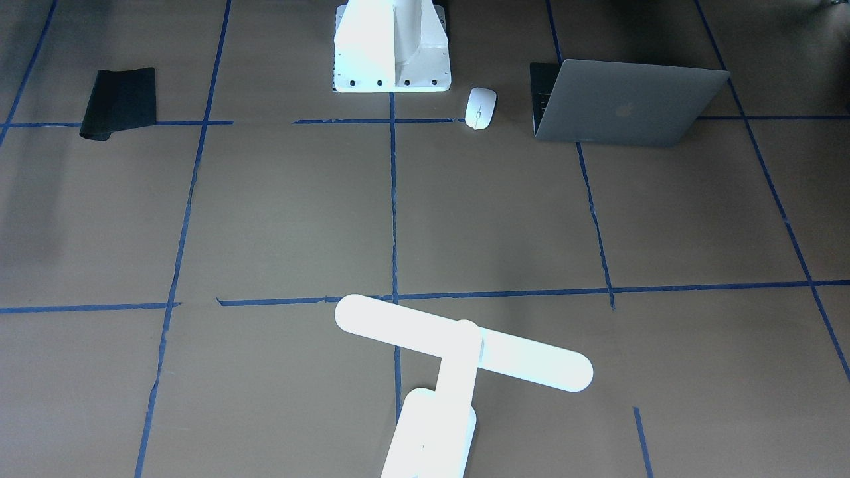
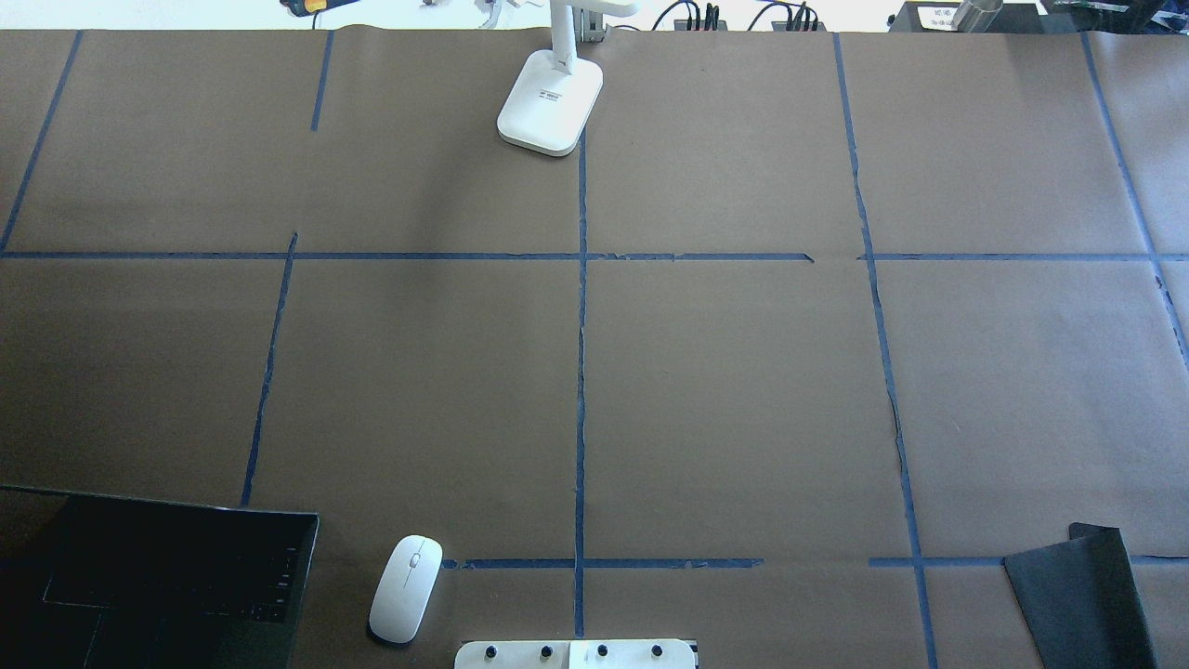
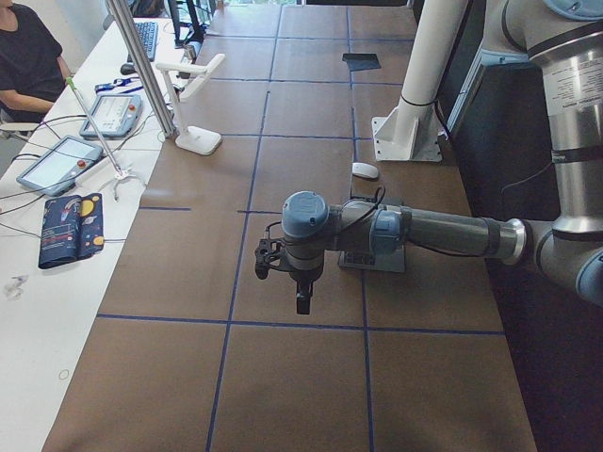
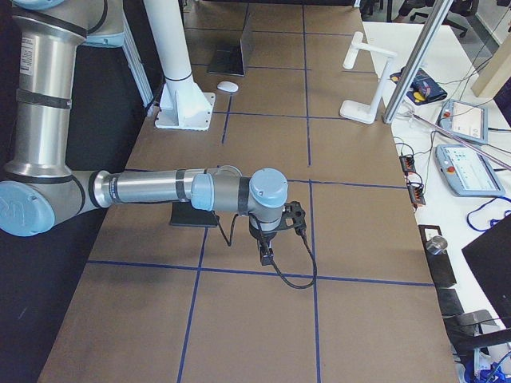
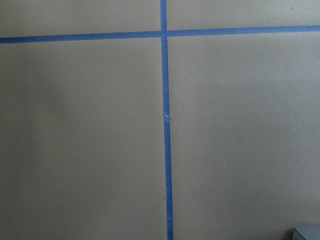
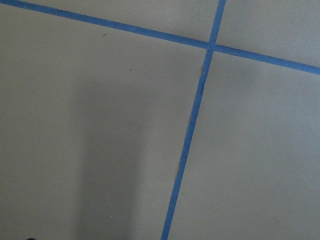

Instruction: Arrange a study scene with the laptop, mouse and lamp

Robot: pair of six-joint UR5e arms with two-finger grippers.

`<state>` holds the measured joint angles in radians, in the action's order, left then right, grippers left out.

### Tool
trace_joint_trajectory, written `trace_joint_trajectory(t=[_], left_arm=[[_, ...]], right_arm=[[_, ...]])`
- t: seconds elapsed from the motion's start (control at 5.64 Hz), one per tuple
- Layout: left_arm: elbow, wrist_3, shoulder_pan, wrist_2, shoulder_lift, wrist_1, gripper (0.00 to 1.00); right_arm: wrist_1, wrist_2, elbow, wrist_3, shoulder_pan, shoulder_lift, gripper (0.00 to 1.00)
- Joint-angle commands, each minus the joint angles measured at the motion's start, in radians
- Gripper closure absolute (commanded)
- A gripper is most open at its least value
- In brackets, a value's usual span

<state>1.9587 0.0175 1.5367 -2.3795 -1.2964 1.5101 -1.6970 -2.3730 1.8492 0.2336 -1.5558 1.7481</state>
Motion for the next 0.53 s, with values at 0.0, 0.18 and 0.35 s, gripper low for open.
trace_joint_trajectory(t=[0.0, 0.18, 0.35], left_arm=[[0.058, 0.066, -0.06, -0.12, 0.034, 0.012, 0.0], [0.113, 0.172, -0.135, -0.122, 0.069, 0.01, 0.0], [0.194, 0.411, -0.191, -0.122, 0.084, 0.012, 0.0]], right_arm=[[0.002, -0.023, 0.004, 0.013, -0.001, 0.007, 0.0], [0.0, -0.037, 0.007, 0.015, -0.001, 0.01, 0.0], [0.002, -0.058, 0.004, 0.015, -0.001, 0.011, 0.0]])
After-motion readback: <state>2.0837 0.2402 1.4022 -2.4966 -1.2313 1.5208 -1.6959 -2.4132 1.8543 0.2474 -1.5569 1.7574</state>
